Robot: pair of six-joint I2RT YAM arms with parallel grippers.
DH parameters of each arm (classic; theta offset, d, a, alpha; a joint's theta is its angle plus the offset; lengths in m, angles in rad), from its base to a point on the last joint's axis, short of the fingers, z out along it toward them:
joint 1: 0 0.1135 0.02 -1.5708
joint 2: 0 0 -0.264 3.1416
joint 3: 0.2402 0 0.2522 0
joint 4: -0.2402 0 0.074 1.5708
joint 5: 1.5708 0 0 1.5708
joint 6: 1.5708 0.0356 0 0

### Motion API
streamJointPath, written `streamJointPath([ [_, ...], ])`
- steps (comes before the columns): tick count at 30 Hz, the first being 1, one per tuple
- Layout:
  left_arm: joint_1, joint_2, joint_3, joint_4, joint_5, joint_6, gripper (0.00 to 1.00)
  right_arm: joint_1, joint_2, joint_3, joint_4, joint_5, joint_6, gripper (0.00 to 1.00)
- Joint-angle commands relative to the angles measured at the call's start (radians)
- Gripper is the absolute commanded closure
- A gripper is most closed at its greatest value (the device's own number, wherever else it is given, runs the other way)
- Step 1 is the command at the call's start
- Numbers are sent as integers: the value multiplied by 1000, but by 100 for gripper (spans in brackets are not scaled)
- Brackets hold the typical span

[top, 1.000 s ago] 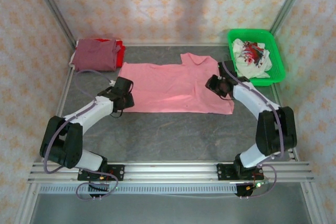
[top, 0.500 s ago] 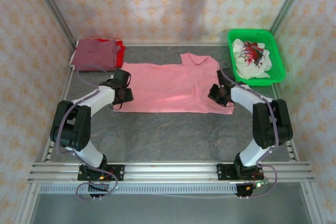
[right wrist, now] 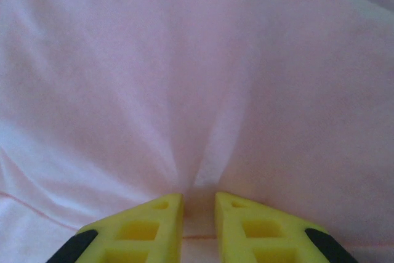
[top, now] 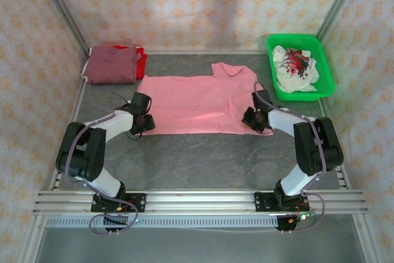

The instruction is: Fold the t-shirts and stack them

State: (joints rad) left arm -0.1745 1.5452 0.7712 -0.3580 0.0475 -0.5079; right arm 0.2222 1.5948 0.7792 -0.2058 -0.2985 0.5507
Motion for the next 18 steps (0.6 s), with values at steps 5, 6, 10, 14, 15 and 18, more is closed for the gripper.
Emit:
streamJointPath([
  [5,-14,-190,-168,-66,80,-114,47,5,-207,-204,-62,39,82,79],
  [6,-19,-208,-171,-81,71,-116,47,5,-228,-205,-77,38,84,79],
  [10,-19,-283,-127,-133,18,-89,46,7,-302,-170,-119,38,80,78],
  [14,-15,-282,-1,-194,-5,-38,46,16,-334,-106,-122,49,44,77],
  [15,-15,-277,19,-203,-12,-32,46,17,-331,-90,-126,57,30,77],
  [18,-15,-231,76,-253,-56,13,46,20,-309,-60,-136,76,-2,77],
])
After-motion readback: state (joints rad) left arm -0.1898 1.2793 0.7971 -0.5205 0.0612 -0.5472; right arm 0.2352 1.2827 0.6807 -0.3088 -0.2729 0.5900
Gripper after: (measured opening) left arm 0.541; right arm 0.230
